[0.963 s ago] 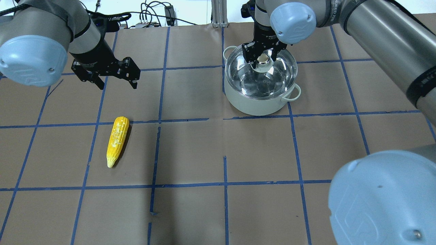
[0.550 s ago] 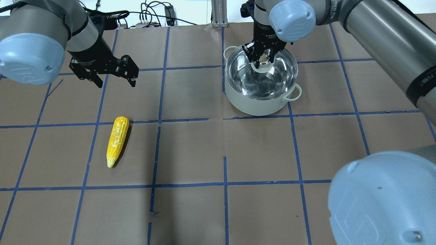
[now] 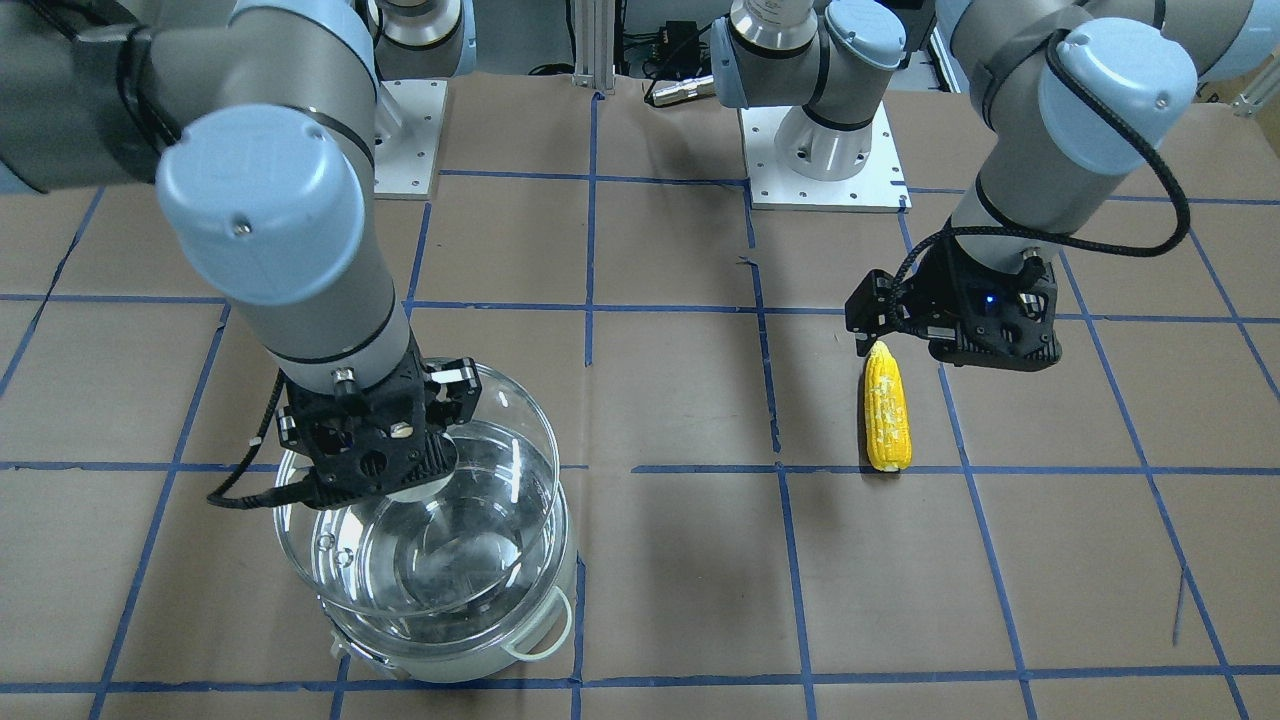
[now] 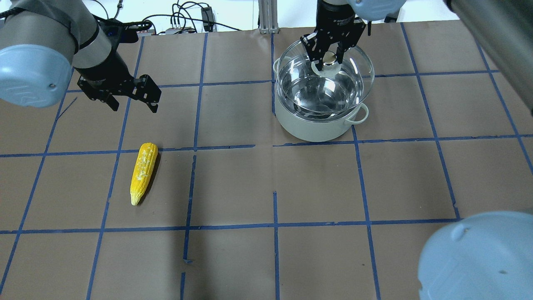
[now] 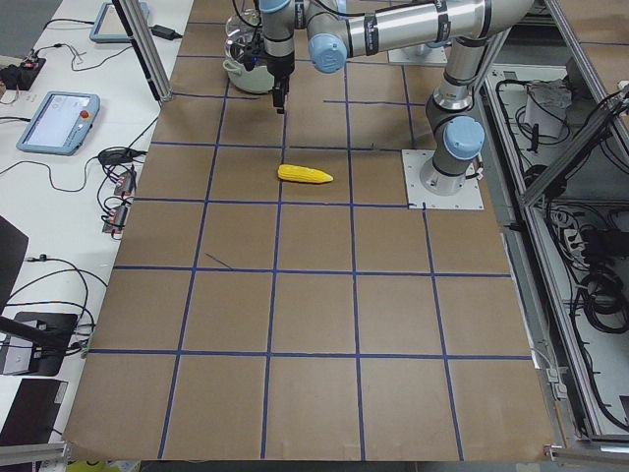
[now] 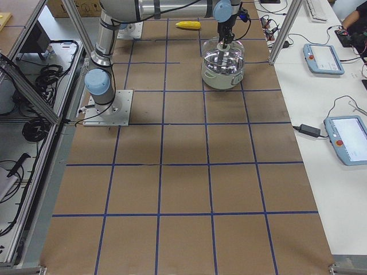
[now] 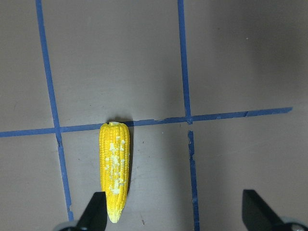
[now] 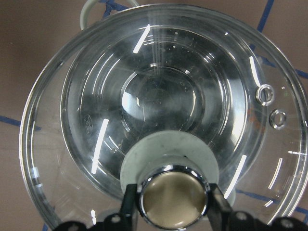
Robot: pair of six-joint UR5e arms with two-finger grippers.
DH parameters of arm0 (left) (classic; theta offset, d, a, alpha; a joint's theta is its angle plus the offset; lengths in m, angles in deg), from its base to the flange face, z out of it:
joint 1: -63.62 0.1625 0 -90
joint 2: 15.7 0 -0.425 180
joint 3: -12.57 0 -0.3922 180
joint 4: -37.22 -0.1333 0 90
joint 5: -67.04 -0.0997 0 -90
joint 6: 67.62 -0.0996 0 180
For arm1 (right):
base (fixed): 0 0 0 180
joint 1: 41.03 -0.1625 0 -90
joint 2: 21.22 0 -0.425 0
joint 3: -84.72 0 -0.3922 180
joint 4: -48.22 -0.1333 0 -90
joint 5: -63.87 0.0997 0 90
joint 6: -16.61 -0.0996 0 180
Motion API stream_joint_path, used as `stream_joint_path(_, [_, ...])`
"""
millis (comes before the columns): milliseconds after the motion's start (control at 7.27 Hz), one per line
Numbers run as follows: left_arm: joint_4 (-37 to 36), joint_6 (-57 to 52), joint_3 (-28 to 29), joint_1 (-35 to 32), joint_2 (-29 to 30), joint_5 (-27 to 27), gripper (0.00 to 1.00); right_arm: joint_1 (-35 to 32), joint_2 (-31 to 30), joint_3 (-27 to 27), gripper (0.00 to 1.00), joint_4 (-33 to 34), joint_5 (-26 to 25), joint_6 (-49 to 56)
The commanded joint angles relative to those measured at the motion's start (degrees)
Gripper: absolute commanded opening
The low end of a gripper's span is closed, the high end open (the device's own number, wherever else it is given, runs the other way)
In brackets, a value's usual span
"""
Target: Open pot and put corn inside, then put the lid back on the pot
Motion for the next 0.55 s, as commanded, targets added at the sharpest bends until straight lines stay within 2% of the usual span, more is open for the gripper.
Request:
stream_joint_path(0, [-7.5,-10.6,-9.0,6.7,0.4,0.7,0.98,3.0,-6.9,2.0,0.32,-6.9,0.5,3.8])
stream_joint_path(138, [-14.6,-11.3,-14.1,8.8,1.3,4.0,1.00,5.4,-11.2,7.0,0.32,-7.1,0.4,6.3])
stream_joint_path(275, [-20.4,-11.5,-17.2,9.1,3.7,4.1,1.00,6.9,-16.0,12.9,0.32,-6.6,0.2,6.9])
stream_joint_path(413, [-21.9,-12.3,-18.5,9.1,6.6,4.0,1.00,7.3,-20.2,19.7,0.32,-4.4,-0.3,6.9])
